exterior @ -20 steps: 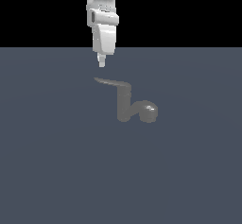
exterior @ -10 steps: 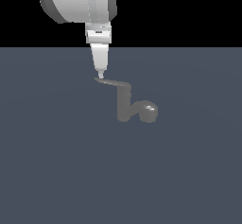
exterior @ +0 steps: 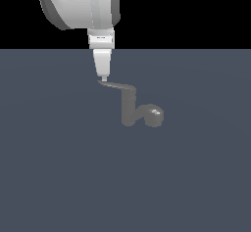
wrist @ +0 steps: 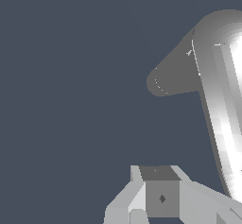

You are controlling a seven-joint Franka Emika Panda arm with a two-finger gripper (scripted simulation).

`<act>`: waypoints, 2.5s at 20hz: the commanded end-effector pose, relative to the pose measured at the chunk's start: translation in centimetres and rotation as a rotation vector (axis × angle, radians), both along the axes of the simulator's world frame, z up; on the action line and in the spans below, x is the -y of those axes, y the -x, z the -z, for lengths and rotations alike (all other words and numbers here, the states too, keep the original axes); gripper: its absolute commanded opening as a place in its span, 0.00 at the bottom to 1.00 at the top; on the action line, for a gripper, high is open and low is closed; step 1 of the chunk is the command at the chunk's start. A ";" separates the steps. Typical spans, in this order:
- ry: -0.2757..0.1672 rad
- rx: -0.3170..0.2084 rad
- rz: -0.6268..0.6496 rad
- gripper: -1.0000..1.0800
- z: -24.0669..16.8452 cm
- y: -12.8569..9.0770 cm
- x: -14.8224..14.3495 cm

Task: Turn on the faucet by rotating a designated handle.

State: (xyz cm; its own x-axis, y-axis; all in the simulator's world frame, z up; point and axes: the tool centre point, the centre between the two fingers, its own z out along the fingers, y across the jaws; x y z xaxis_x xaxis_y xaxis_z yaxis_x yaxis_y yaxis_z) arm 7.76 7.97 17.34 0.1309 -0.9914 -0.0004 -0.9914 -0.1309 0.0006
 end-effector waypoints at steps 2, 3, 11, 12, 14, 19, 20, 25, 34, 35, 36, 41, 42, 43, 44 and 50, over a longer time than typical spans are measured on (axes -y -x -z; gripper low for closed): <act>0.000 0.000 0.000 0.00 0.0 0.5 0.0; 0.000 0.000 0.000 0.00 0.0 0.8 0.0; 0.000 0.000 0.000 0.00 0.0 2.9 -0.1; 0.000 0.000 0.000 0.00 0.0 3.2 -0.2; 0.000 0.000 0.000 0.00 0.0 3.8 -0.2; 0.000 0.000 0.001 0.00 0.0 5.2 -0.2; 0.000 0.000 0.001 0.00 0.0 5.4 -0.2; 0.000 0.000 0.001 0.00 0.0 6.8 -0.3; 0.000 0.005 0.003 0.00 -0.1 8.3 0.9; 0.000 0.005 0.003 0.00 -0.1 8.6 1.1; 0.000 0.005 0.002 0.00 -0.1 8.8 1.3; 0.000 0.004 0.002 0.00 -0.1 10.2 2.4; 0.000 0.004 0.002 0.00 -0.1 10.5 2.6; 0.000 0.003 0.002 0.00 0.0 10.8 2.9; 0.000 0.003 0.002 0.00 0.0 11.1 3.1; 0.000 0.002 0.001 0.00 0.0 12.8 4.4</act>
